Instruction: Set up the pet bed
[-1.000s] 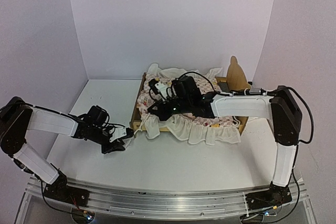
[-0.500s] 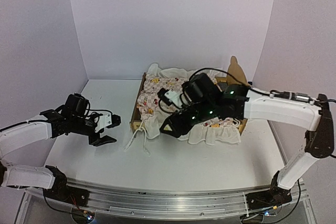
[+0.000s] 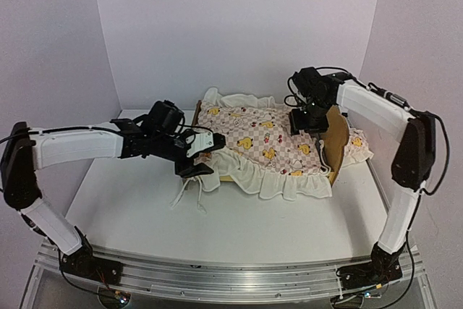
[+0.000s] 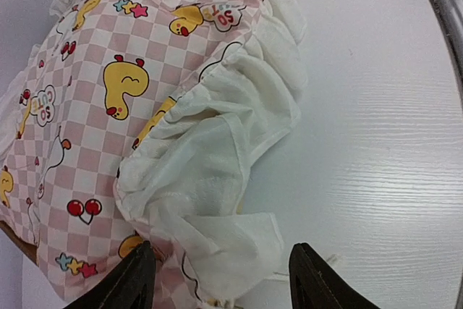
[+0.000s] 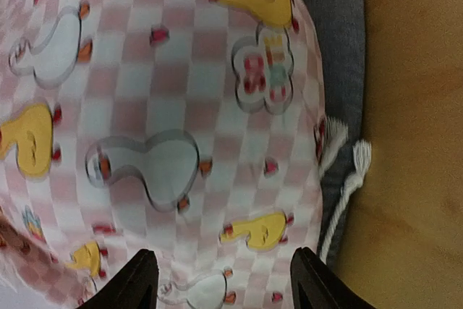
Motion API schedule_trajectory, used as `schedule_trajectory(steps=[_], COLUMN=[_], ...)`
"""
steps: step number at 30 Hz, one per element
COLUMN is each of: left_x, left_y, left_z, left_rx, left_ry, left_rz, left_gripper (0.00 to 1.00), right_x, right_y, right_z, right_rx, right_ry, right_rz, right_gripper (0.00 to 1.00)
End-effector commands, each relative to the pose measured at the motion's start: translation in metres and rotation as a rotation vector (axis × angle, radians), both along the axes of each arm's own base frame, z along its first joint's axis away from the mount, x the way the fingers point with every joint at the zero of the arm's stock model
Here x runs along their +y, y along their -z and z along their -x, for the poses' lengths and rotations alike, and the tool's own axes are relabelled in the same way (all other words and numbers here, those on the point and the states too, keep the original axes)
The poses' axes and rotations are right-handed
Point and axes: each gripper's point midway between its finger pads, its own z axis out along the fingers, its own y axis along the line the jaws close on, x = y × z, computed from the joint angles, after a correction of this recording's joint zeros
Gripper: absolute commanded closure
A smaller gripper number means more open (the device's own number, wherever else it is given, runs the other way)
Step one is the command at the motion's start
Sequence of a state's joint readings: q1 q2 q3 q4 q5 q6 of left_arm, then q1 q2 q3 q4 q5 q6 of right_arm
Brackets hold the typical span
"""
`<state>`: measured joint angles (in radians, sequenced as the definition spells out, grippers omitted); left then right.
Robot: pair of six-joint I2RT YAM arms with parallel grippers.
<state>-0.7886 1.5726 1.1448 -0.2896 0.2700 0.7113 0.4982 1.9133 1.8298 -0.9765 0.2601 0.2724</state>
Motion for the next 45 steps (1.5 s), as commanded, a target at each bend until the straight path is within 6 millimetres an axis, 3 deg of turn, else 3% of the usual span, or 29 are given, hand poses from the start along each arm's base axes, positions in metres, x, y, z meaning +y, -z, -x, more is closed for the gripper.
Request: schedule_trajectory(steps=[1,4,7,11,12,14,18,20,23,29,32,35,37,42,45], left_x=[-0.019,-0.026,-0.025,-0.022,-0.023,-0.022,-0.013,-0.004,0.012,0.032,0.041,0.041,0.038,0.038,0.038], left_y=[-0.003,0.01,0.033,0.041,0.039,0.032,0.018,0.008,0.003,0.008,0.015,0.024,0.026,0.029,0.023], left_z=[-0.041,-0.049,-0.058,-0.066,-0.067,-0.071,-0.068,-0.06,-0.052,-0.046,-0.042,-0.028,-0.017,-0.022,-0.033], left_rx=[-0.179,-0.196,-0.214,-0.194,-0.192,-0.195,-0.149,-0.088,-0.06,-0.029,-0.01,0.021,0.06,0.074,0.032], left_ry=[-0.02,0.001,-0.012,-0.055,-0.066,-0.083,-0.074,-0.044,0.006,0.085,0.117,0.198,0.238,0.234,0.213], left_rz=[-0.016,-0.033,-0.094,-0.114,-0.108,-0.1,-0.074,-0.029,-0.001,-0.03,-0.052,-0.062,-0.043,-0.063,-0.064], left_gripper=[0.34,0.34,0.38,0.68,0.81,0.95,0.97,0.97,1.0,1.0,1.0,1.0,1.0,0.99,0.82], right_x=[0.017,0.007,-0.002,-0.001,-0.003,-0.012,-0.028,-0.039,-0.057,-0.056,-0.045,-0.03,-0.024,-0.007,-0.001], right_y=[-0.022,-0.015,0.008,0.045,0.05,0.057,0.05,0.04,0.02,-0.009,0.001,0.02,0.019,-0.033,-0.057], right_z=[-0.056,-0.095,-0.117,-0.124,-0.125,-0.126,-0.134,-0.141,-0.151,-0.163,-0.159,-0.149,-0.141,-0.113,-0.075], right_rx=[-0.088,-0.123,-0.1,-0.025,-0.017,-0.009,-0.046,-0.092,-0.17,-0.27,-0.245,-0.182,-0.165,-0.202,-0.171], right_ry=[-0.044,0.025,0.076,0.085,0.083,0.089,0.094,0.098,0.12,0.088,0.059,0.03,0.013,-0.084,-0.134], right_rz=[-0.042,-0.059,-0.099,-0.154,-0.15,-0.133,-0.104,-0.05,0.033,0.033,-0.023,-0.099,-0.128,-0.189,-0.188], right_gripper=[0.34,0.33,0.33,0.37,0.4,0.51,0.86,0.95,1.0,1.0,1.0,0.92,0.83,0.54,0.47])
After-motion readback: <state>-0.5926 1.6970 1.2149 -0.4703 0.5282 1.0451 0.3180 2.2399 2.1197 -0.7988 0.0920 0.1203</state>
